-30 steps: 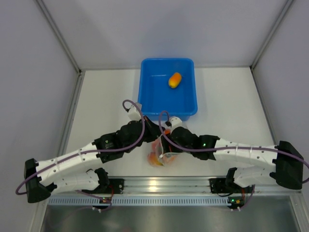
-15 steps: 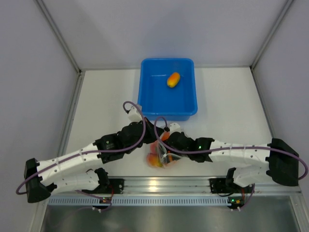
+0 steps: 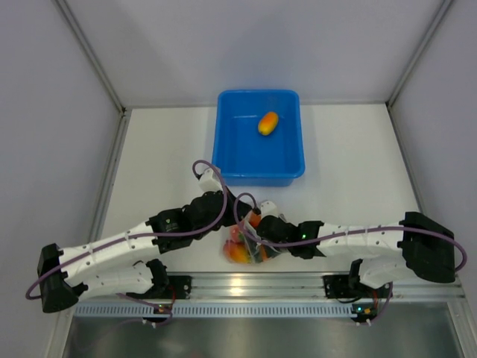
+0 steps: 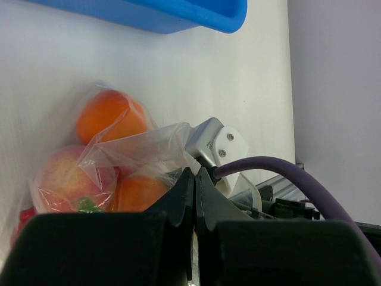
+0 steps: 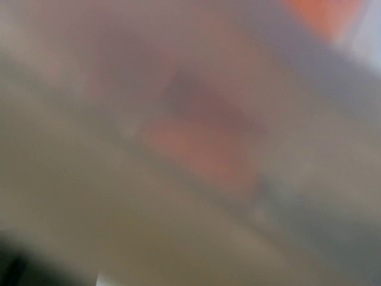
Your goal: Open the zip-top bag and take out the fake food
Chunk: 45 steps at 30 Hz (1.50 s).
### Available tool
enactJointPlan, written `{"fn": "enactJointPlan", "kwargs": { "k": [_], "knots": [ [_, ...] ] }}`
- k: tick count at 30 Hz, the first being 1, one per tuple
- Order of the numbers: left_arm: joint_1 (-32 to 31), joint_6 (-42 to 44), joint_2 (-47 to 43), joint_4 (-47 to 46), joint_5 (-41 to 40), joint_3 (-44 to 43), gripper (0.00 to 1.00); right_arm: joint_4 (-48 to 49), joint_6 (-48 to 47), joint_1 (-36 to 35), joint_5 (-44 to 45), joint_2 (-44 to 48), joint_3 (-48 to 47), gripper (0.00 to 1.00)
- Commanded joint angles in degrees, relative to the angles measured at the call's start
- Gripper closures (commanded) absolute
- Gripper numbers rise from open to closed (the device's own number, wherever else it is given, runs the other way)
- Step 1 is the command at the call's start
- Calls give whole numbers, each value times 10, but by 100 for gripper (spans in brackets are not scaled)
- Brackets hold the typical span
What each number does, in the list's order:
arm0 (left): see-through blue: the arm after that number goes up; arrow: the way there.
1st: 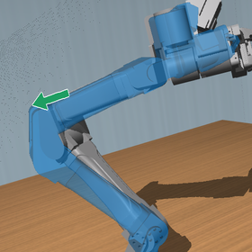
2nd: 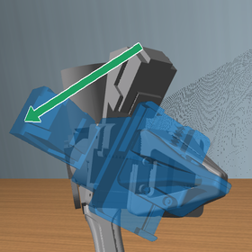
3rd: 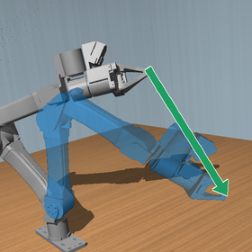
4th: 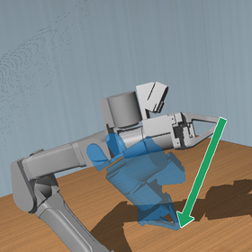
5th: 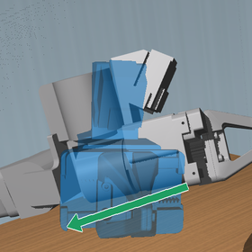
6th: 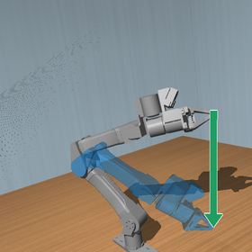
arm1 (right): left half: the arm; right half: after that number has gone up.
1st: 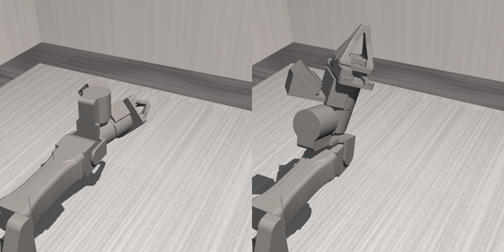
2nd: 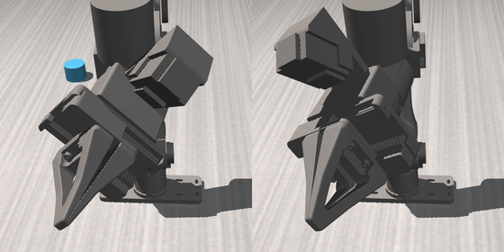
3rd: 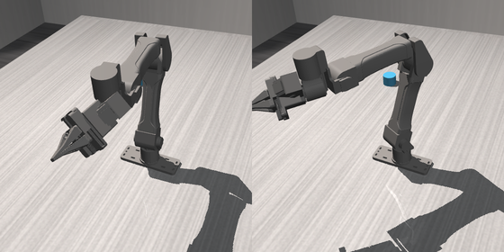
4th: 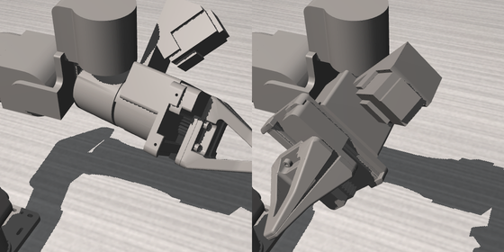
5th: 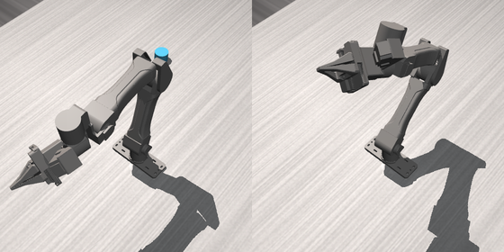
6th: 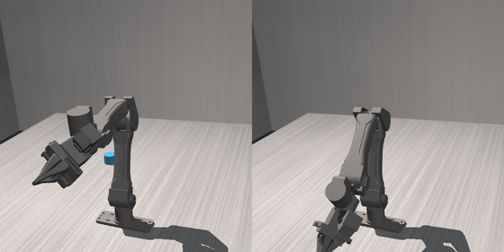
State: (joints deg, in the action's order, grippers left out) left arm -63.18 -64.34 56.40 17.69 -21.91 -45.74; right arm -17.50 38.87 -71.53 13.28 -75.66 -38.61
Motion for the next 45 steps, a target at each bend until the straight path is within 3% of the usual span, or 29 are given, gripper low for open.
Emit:
{"fn": "enactJointPlan", "kwargs": {
  "k": [1,6,25,35,45],
  "knots": [
    [2,-4,-9,-40,-19,-8,100,-3,19,-12,15,-20,6,12],
    [2,-5,-11,-40,-16,-3,100,-4,17,-15,41,13,-6,28],
    [2,5,3,-39,3,-8,100,-113,-63,-18,105,151,-132,34],
    [-4,14,10,-42,13,-19,100,-55,-115,-18,151,204,-138,45],
    [-10,13,24,-44,12,-19,100,34,-164,-18,83,270,-139,49]
  ]
}}
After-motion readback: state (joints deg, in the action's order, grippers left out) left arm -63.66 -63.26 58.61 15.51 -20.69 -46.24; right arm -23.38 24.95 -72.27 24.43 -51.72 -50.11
